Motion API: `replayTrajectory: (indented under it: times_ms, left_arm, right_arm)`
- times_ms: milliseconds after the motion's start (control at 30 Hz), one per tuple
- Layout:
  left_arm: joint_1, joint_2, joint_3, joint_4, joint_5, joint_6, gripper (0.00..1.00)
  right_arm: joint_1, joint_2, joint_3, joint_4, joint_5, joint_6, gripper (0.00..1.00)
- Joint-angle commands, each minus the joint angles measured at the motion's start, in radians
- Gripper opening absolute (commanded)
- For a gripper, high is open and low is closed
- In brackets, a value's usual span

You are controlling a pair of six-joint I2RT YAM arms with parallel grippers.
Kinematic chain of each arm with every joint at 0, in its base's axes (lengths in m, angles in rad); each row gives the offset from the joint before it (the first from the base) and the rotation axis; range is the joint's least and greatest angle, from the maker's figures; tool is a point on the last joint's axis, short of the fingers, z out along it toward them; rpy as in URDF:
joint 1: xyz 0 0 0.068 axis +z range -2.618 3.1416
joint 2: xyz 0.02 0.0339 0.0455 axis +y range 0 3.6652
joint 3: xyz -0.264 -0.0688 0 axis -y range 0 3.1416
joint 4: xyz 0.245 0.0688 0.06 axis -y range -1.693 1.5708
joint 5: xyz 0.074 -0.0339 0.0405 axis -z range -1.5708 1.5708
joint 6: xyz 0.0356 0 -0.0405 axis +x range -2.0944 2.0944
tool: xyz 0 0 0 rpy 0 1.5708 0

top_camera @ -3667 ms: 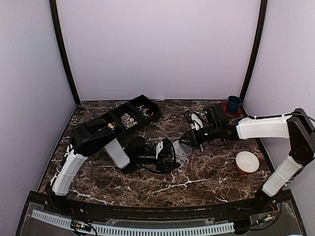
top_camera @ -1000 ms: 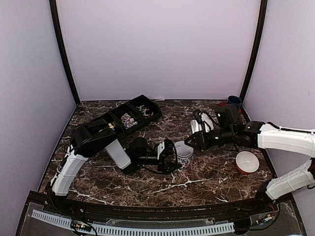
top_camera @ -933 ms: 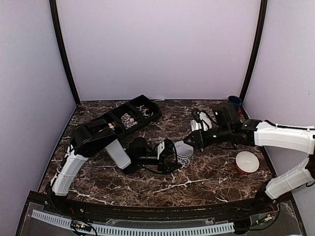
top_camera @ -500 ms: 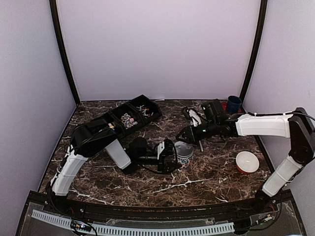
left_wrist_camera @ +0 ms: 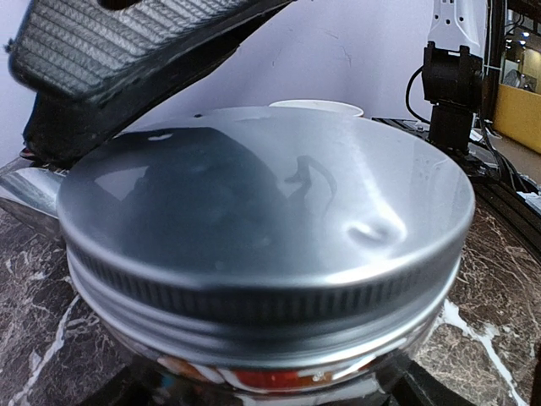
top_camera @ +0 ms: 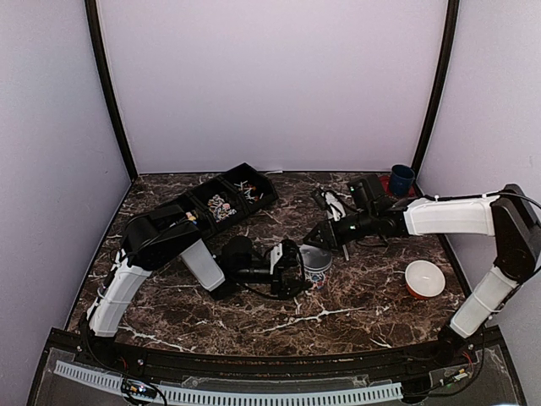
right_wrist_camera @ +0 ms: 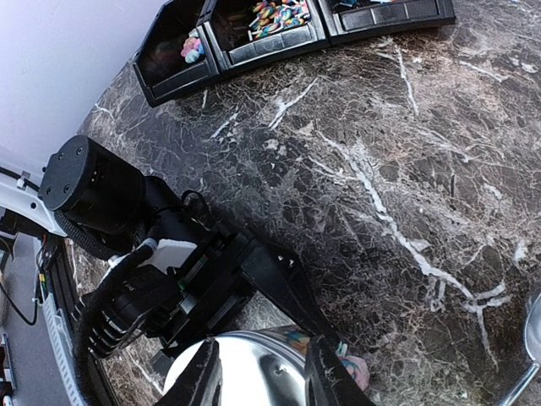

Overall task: Pack the candies
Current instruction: Rotate the bottle lid from the packing bottle.

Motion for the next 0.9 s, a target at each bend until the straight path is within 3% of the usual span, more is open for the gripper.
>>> replayTrajectory:
  times_ms: [0,433,867]
  left_arm:
    - [0.017,0.07,-0.039,-0.214,-0.008,-0.039,0.78]
    - [0.017,0.07,-0.04,-0.212,-0.008,-0.039,0.78]
    - [0.019,0.069,-0.042,-0.206,-0.041,-0.054,0.77]
  right_arm:
    - [-0.015,-0.031,-0.019,0.016,-0.021,-0.017,0.34]
    - [-0.046,-0.069,-0.087,-0.021,-0.038,-0.043,0.33]
    - [-0.053,-0.146,-0.19,-0.018,-0.053,0.001,0.17]
